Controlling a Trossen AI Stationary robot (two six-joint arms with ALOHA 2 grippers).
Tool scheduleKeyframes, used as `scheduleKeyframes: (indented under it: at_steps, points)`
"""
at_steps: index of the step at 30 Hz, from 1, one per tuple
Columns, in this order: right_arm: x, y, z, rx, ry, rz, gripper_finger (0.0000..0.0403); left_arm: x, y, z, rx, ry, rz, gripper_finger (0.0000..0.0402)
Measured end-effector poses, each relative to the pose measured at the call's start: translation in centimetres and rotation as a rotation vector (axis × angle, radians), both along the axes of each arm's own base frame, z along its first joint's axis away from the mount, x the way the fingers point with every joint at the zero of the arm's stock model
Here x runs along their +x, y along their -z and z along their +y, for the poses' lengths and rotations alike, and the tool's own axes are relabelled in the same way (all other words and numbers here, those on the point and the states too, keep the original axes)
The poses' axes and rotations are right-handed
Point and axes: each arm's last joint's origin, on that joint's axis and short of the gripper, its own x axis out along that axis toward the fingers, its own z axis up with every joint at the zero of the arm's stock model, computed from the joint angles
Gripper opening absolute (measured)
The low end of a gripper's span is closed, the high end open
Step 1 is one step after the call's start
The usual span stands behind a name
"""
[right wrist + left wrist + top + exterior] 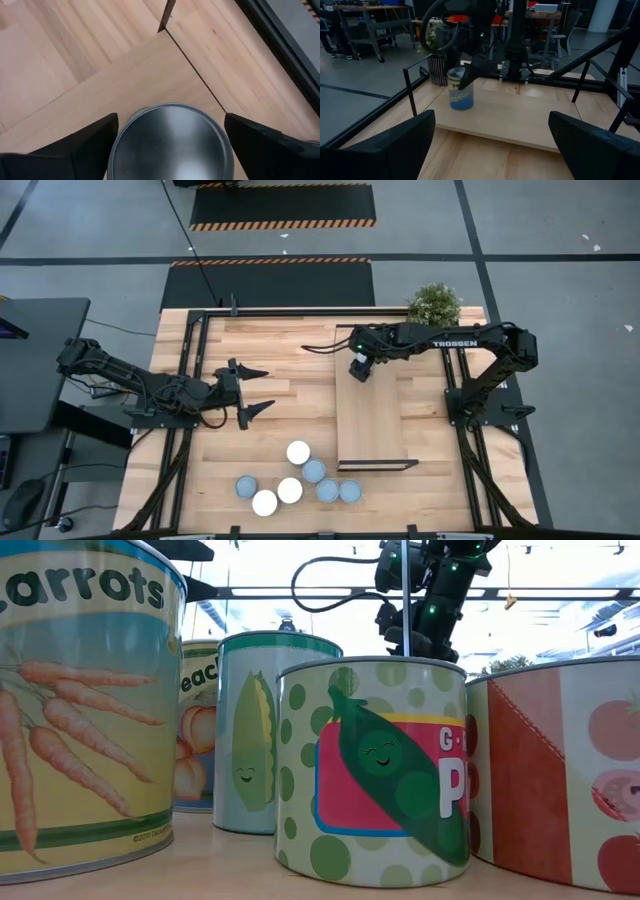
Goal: Pick and place cans onto a shelf
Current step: Put the canned peas on the shelf
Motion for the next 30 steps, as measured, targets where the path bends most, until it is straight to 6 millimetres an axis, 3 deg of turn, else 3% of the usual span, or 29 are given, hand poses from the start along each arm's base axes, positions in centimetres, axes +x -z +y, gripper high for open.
scheduleKeyframes:
  at_steps: [17,30]
  points:
    - [-1.2,0.2,-0.4,-0.028,0.15,0.081,0.0357,0.0,0.0,0.0,0.0,0.0,0.0,0.0396]
    - [-1.6,0.3,-0.5,-0.037,0.159,0.126,0.0357,0.0,0.0,0.0,0.0,0.0,0.0,0.0396]
